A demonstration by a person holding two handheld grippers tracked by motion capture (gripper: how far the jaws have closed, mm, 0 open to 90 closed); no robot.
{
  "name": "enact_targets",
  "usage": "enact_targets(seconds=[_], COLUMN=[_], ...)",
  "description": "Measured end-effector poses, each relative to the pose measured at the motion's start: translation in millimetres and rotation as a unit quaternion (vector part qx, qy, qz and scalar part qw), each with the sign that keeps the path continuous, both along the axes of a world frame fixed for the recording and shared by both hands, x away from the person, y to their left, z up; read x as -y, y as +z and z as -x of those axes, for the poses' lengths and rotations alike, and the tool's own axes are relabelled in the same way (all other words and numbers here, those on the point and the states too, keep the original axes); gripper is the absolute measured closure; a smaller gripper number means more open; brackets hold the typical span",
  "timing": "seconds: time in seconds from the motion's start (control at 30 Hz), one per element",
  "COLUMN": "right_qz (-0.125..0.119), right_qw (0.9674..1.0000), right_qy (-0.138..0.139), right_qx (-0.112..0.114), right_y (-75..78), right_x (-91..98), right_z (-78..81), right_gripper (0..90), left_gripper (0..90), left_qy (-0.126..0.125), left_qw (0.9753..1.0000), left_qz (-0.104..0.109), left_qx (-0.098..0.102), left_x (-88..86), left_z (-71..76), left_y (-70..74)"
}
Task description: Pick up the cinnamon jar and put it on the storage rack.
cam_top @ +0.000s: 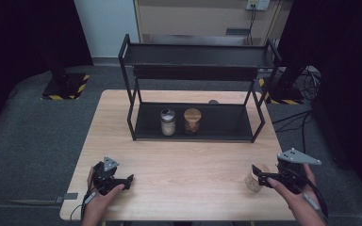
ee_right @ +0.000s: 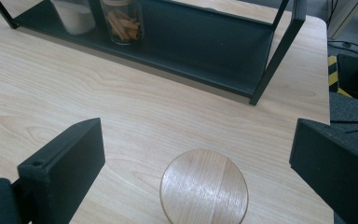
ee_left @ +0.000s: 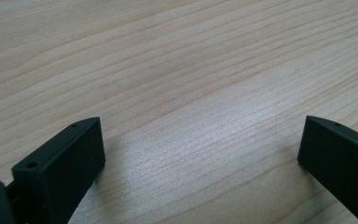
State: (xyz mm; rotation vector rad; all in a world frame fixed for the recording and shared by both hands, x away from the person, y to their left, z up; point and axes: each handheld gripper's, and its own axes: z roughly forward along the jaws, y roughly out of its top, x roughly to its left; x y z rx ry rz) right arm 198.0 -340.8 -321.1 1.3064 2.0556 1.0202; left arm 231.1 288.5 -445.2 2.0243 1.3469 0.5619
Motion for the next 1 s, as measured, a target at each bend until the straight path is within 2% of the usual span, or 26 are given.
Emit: enact_targets(seconds=[0.47, 1.0], right_qz=[0.007, -0.002], right_qw=[0.9999, 0.9996], right_qy=[0.0, -0.007], right_qx=[-0.009, -0.029], right_y=[-13.5, -34.7], right_x=[0.5, 5.2], right_z=[5.8, 10.2], right_gripper=[3.3, 3.5], left_gripper=[0.0, 0.0], left_qy=[0.0, 0.0], left_qw=[1.0, 1.0], left_qz=[0.0, 0.0], left_qx=[0.0, 0.0], left_x=[0.0, 0.0], left_z=[0.0, 0.0], left_y=[0.0, 0.0])
